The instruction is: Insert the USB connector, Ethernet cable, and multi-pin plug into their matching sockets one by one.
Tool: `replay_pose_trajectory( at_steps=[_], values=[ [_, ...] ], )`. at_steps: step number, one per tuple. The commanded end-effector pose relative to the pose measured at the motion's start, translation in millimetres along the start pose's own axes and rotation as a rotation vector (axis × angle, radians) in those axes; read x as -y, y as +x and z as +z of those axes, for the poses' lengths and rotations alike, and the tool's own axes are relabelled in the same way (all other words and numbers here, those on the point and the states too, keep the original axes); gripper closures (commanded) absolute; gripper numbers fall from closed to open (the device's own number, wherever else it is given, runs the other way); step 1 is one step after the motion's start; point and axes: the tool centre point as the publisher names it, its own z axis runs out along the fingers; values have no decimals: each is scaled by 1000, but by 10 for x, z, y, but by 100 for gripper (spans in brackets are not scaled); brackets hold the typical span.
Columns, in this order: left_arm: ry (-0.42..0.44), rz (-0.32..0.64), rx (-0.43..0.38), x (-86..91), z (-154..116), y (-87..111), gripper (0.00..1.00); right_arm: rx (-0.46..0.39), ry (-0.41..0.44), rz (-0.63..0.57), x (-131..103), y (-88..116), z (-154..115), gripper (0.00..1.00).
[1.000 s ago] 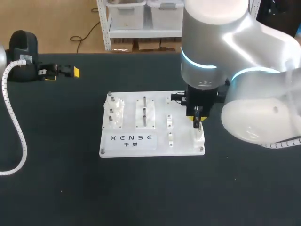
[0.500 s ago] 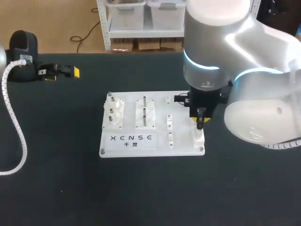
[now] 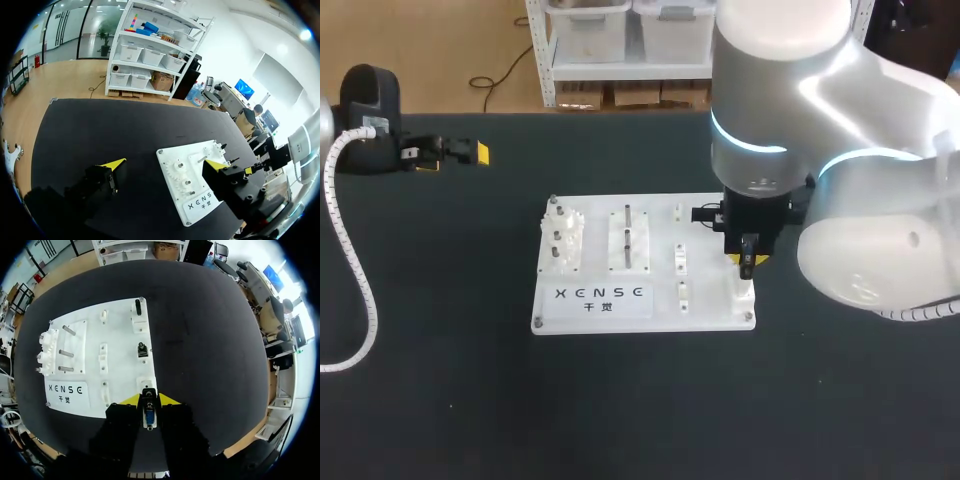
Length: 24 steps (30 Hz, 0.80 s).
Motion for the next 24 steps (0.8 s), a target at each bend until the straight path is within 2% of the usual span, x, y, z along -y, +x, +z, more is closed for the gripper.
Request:
replay_pose_trajectory(
  at_steps=[1,24],
  values=[
    [0,0,0,0,0,0,0,4,4,4,-2,3,27,100],
    [0,0,0,0,0,0,0,21,18,3,-30,-8,68,100]
  ],
)
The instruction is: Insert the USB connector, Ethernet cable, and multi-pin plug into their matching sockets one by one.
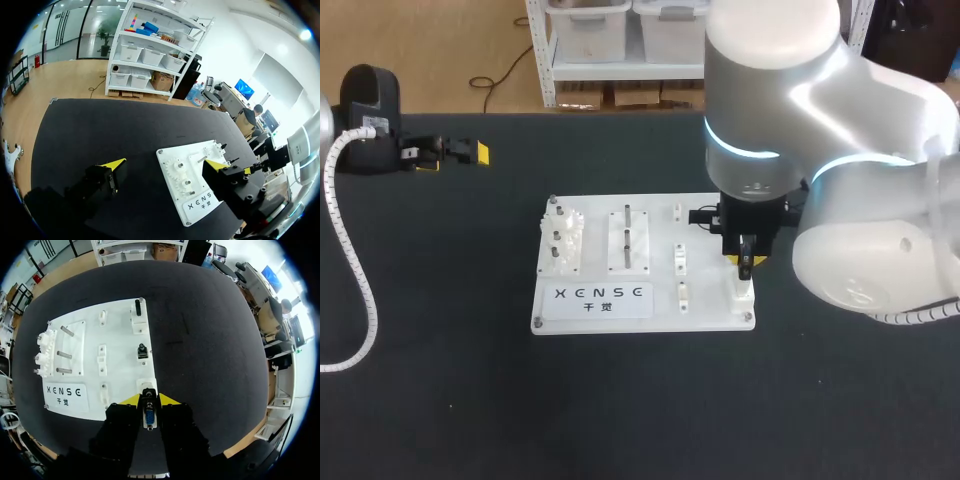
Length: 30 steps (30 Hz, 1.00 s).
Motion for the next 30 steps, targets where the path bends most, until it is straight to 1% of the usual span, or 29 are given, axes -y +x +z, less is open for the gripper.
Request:
replay_pose_trajectory(
  at_steps=[1,19,30],
  values=[
    [0,0,0,0,0,0,0,7,4,0,-15,8,27,100],
    [0,0,0,0,0,0,0,9,15,-4,-2,-5,52,100],
    [0,0,0,0,0,0,0,29,-3,-27,-5,11,-5,100]
  ],
)
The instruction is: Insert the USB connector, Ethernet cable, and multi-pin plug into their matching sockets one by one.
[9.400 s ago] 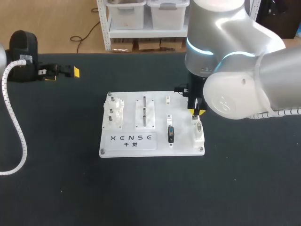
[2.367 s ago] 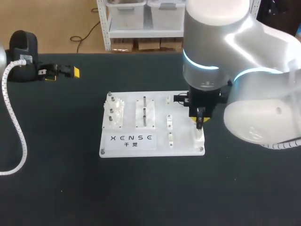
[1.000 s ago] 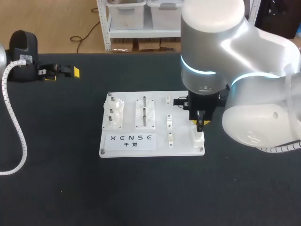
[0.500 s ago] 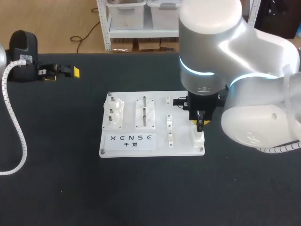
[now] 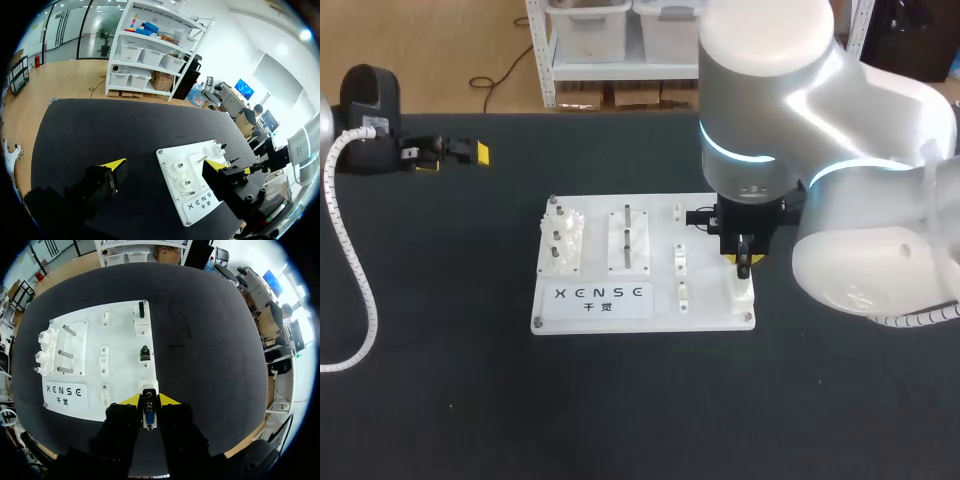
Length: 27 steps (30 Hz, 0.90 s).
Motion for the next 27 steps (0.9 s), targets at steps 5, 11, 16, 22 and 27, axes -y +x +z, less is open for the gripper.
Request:
replay_pose_trajectory(
  at_steps=[5,11,16,22,27],
  values=[
    [0,0,0,0,0,0,0,4,2,4,29,42,24,100],
    [0,0,0,0,0,0,0,6,6,6,40,36,19,100],
    [0,0,0,0,0,0,0,12,6,7,51,15,4,100],
    [0,0,0,0,0,0,0,13,10,4,48,26,12,100],
    [0,0,0,0,0,0,0,10,10,4,45,32,18,100]
  ],
)
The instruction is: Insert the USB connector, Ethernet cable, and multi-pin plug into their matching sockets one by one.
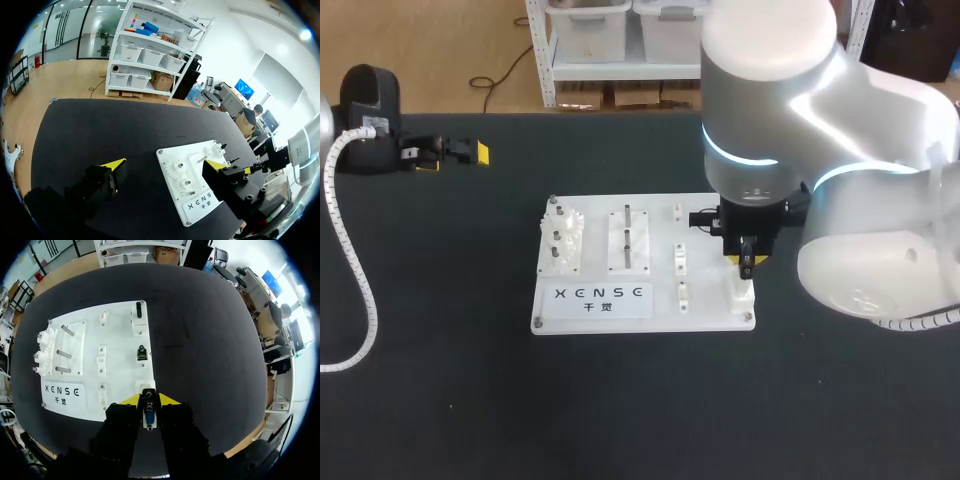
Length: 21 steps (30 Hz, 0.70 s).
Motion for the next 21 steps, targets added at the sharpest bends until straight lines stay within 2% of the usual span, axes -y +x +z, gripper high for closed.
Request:
replay_pose_trajectory(
  at_steps=[1,21],
  values=[
    [0,0,0,0,0,0,0,4,0,1,-1,23,12,100],
    [0,0,0,0,0,0,0,-3,6,10,-20,13,22,100]
  ],
)
